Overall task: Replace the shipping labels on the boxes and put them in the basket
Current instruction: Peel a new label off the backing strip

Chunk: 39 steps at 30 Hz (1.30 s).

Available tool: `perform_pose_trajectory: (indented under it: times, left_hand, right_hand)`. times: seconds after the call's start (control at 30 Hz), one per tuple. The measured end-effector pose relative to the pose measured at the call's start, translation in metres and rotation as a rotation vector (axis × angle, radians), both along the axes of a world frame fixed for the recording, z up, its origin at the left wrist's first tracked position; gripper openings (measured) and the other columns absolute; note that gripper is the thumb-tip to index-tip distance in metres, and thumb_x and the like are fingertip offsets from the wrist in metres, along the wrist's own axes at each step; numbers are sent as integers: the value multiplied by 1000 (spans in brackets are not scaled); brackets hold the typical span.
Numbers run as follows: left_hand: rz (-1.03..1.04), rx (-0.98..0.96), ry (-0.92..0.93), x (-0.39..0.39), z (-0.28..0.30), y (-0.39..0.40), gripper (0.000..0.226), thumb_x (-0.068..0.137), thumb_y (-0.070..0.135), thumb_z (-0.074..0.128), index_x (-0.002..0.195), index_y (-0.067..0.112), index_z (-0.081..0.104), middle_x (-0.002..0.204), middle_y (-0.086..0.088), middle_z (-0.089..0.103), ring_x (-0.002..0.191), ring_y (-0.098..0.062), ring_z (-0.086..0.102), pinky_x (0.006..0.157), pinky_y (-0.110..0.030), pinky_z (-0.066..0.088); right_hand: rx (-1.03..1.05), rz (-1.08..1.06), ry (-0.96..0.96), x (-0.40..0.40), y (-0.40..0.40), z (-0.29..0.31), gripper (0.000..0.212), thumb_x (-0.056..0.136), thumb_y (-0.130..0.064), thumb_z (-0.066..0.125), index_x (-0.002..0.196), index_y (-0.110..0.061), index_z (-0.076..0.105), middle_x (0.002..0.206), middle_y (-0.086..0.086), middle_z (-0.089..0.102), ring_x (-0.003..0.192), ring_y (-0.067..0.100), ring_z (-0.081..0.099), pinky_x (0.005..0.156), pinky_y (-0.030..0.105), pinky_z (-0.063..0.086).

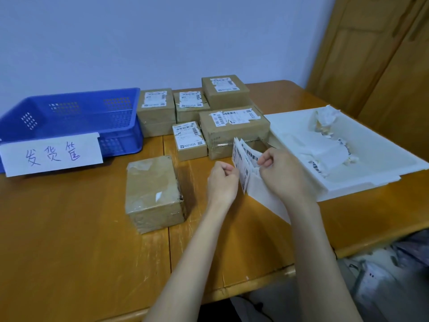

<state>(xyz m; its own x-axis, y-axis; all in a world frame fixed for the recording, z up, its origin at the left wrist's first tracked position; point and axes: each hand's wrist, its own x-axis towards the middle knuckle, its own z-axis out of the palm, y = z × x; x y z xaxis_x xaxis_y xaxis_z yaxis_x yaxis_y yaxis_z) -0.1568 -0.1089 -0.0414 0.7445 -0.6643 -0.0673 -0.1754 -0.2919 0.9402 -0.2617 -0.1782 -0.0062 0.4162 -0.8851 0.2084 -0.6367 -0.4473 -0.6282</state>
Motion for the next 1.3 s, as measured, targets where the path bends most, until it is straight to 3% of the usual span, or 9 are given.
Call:
perform_pose_trajectory:
  times: [0.2,0.37,0.67,0.77,0.9,1.03,1.17,1.23,1.3]
  left_hand:
    - [5,-76,30,-4,4,-5,38,87,51,66,98,16,54,104,-2,56,84,-11,53,75,-30,43]
    - [37,-46,-47,-5,10,-9,42,86,37,73,111,17,46,114,0,47,84,-7,47,81,-30,46]
    - [106,-7,-279,3,17,-2,44,87,15,70,127,19,53,136,-2,41,130,-19,37,101,-25,31]
    - [145,-109,-414,1,23,1,32,89,11,63,120,20,60,129,4,49,127,-15,42,110,-34,32]
    - [166,-305,1,3,41,1,42,99,31,55,136,15,44,136,3,43,114,-11,47,95,-30,39]
    - [167,-274,346,12,44,2,54,95,51,55,136,19,39,131,-1,50,108,-15,52,86,-35,42]
    - [168,-271,498,20,37,8,26,92,39,59,112,23,54,97,7,55,82,-6,50,68,-27,39]
    - [176,-277,521,22,34,12,9,91,27,62,91,23,55,85,5,55,72,-8,49,62,-24,37]
    - [175,-265,567,23,34,16,10,90,22,63,97,17,58,89,0,65,73,-9,55,60,-24,39]
  right_hand:
    - [129,-41,-290,6,-2,0,20,92,-6,54,108,-17,57,109,1,54,99,28,63,85,41,55]
    - [93,-89,35,0,-16,-4,42,90,-4,54,130,-13,54,132,6,50,117,25,52,82,27,39]
    - [-19,-50,-146,12,-18,-24,12,91,-8,54,93,-9,66,101,8,59,91,19,54,63,19,29]
    - [48,4,-338,16,-11,-22,8,89,-7,63,85,-12,68,101,3,59,88,9,58,68,3,38]
    - [151,29,-566,20,1,-20,15,89,-6,62,89,-9,76,112,0,61,91,-17,53,74,-3,36]
    - [225,29,-691,23,9,-22,19,93,-19,63,83,-13,78,117,-7,61,101,-14,53,77,-2,37]
    - [204,33,-729,26,9,-29,7,86,-11,70,90,-15,74,122,-6,58,106,-2,57,90,14,45]
    - [205,39,-729,27,8,-33,19,85,-3,70,96,-18,70,128,-5,55,116,4,55,103,28,46]
    - [217,63,-725,28,7,-33,24,86,-3,68,101,-22,67,136,-6,51,122,7,52,103,28,45]
